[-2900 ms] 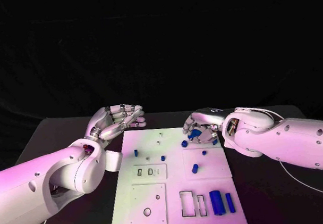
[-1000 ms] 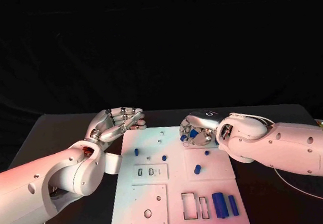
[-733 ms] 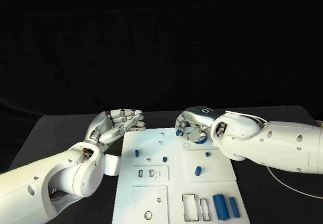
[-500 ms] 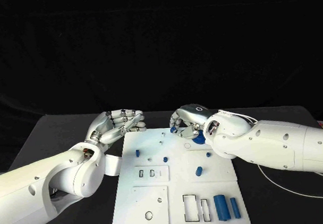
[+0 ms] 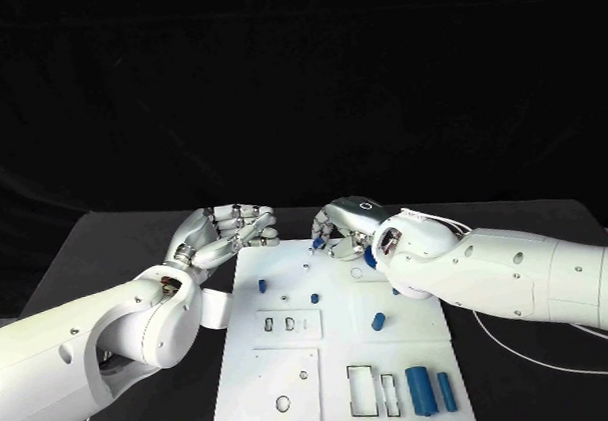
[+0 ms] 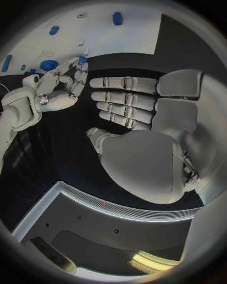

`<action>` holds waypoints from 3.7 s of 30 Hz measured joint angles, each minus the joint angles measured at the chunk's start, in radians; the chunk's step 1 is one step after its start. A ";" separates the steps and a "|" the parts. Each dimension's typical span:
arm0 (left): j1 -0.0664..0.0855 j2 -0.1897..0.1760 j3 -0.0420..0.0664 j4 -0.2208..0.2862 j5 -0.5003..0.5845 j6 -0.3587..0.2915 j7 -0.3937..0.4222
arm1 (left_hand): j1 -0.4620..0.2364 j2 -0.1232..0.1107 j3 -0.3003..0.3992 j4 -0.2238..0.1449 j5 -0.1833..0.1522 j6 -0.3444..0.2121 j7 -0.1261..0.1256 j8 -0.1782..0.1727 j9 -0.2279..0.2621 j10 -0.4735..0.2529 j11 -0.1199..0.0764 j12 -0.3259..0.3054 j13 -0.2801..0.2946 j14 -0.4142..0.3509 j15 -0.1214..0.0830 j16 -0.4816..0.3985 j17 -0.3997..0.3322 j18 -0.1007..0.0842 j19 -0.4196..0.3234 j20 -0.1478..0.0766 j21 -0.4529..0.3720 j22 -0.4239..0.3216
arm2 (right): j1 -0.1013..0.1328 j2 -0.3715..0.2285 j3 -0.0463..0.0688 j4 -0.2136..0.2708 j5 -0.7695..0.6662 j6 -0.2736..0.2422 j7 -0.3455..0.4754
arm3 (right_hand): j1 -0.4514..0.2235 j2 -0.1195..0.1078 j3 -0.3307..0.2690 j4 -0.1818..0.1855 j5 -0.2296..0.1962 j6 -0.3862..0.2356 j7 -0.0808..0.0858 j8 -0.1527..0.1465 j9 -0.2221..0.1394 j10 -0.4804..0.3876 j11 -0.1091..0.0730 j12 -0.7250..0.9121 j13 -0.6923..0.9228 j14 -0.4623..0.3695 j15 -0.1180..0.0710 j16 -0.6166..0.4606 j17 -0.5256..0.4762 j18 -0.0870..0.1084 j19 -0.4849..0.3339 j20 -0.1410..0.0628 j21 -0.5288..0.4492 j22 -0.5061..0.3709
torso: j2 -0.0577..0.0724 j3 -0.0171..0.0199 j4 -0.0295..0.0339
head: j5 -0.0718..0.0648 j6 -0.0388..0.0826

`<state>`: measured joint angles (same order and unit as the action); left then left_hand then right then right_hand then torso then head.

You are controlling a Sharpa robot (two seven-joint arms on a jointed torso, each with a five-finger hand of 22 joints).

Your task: Assemble the parts on the task board

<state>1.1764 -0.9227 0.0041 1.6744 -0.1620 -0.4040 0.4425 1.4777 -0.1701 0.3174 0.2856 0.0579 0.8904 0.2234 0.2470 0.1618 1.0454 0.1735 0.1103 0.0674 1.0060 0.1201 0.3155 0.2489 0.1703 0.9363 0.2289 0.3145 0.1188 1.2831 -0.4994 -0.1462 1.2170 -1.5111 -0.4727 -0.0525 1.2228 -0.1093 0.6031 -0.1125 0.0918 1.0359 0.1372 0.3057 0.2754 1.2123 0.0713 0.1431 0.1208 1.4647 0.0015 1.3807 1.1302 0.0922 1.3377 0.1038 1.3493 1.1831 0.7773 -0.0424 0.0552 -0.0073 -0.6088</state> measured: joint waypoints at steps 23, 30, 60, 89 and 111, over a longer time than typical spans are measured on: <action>0.003 0.003 0.000 -0.005 0.000 0.003 -0.003 | 0.000 0.000 0.000 0.000 0.000 0.000 0.000 0.000 0.000 0.000 0.000 0.000 0.000 0.000 0.000 0.000 0.001 0.000 0.000 0.000 0.000 0.000 | -0.008 0.026 0.000 -0.010 0.017 0.008 0.008 | -0.002 -0.002 0.000 0.000 0.005 -0.006 -0.003 0.000 0.000 0.000 0.000 -0.003 0.003 0.000 0.000 0.000 -0.003 0.000 0.000 0.000 0.000 0.000 | 0.003 -0.0004 0.0002 | 0.007 -0.006; 0.005 0.004 0.000 -0.005 0.000 0.004 -0.004 | 0.000 0.000 0.000 0.000 0.000 0.000 0.000 0.000 0.000 0.000 0.000 0.000 0.000 0.000 0.000 0.000 0.001 0.000 0.000 0.000 0.000 0.000 | -0.008 0.034 0.000 -0.022 0.018 0.024 0.004 | -0.007 -0.007 -0.001 0.004 0.007 -0.009 -0.004 0.000 0.000 0.001 0.001 -0.002 0.001 0.000 0.000 0.000 -0.007 0.000 0.000 0.000 0.000 -0.003 | 0.004 -0.0012 0.0012 | 0.007 -0.009; 0.009 0.002 0.000 -0.025 0.009 0.005 -0.006 | 0.000 0.000 -0.003 -0.003 0.000 0.000 0.000 0.000 -0.001 0.000 0.000 -0.006 0.000 0.000 0.000 0.000 0.004 0.000 0.000 0.000 0.000 -0.002 | 0.018 -0.242 0.010 0.195 0.094 -0.006 0.005 | -0.014 -0.065 -0.120 0.049 0.036 -0.126 0.050 -0.109 0.026 -0.133 0.046 0.053 -0.042 -0.016 0.030 -0.044 -0.158 0.040 -0.110 0.037 -0.140 -0.180 | -0.010 0.0055 -0.0133 | 0.008 0.000; 0.009 0.007 -0.001 -0.039 0.015 0.015 -0.007 | 0.000 0.000 -0.003 -0.003 0.000 0.000 0.000 0.000 -0.001 0.000 0.000 -0.006 0.000 0.000 0.000 0.000 0.005 0.000 0.000 0.000 0.000 -0.003 | 0.002 -0.300 0.008 0.190 0.283 0.140 -0.046 | 0.007 -0.088 -0.276 0.135 0.115 -0.245 0.029 0.003 0.084 0.083 0.011 1.113 1.030 -0.002 -0.001 0.142 0.178 -0.008 0.055 0.013 0.047 0.125 | -0.016 0.0157 -0.0243 | 0.004 -0.011; 0.009 0.006 -0.001 -0.040 0.016 0.018 -0.009 | 0.000 0.000 -0.003 -0.003 0.000 0.000 0.000 0.000 0.000 0.000 0.000 -0.006 0.000 0.000 0.000 0.000 0.006 0.000 0.000 0.000 0.000 -0.003 | -0.012 -0.253 0.005 0.138 0.248 0.148 -0.063 | 0.027 -0.068 -0.279 0.137 0.119 -0.245 0.029 0.023 0.087 0.116 0.012 1.179 1.110 0.002 0.002 0.155 0.178 -0.023 0.070 0.013 0.062 0.125 | -0.017 0.0146 -0.0245 | 0.008 -0.020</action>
<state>1.1850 -0.9166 0.0035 1.6344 -0.1461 -0.3859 0.4336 1.4777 -0.1701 0.3145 0.2827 0.0579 0.8904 0.2234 0.2471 0.1613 1.0455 0.1734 0.1043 0.0674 1.0060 0.1201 0.3155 0.2546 0.1701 0.9363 0.2289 0.3145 0.1154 1.2707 -0.7522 -0.1415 1.3552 -1.2635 -0.3243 -0.1153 1.2495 -0.1777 0.3241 0.0249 0.2113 0.7911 0.1661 0.3286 0.3627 1.3287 0.0833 1.3220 1.2311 1.4664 0.0036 1.5357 1.3082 0.0690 1.4076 0.1163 1.4113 1.3079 0.7606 -0.0278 0.0307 0.0005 -0.6290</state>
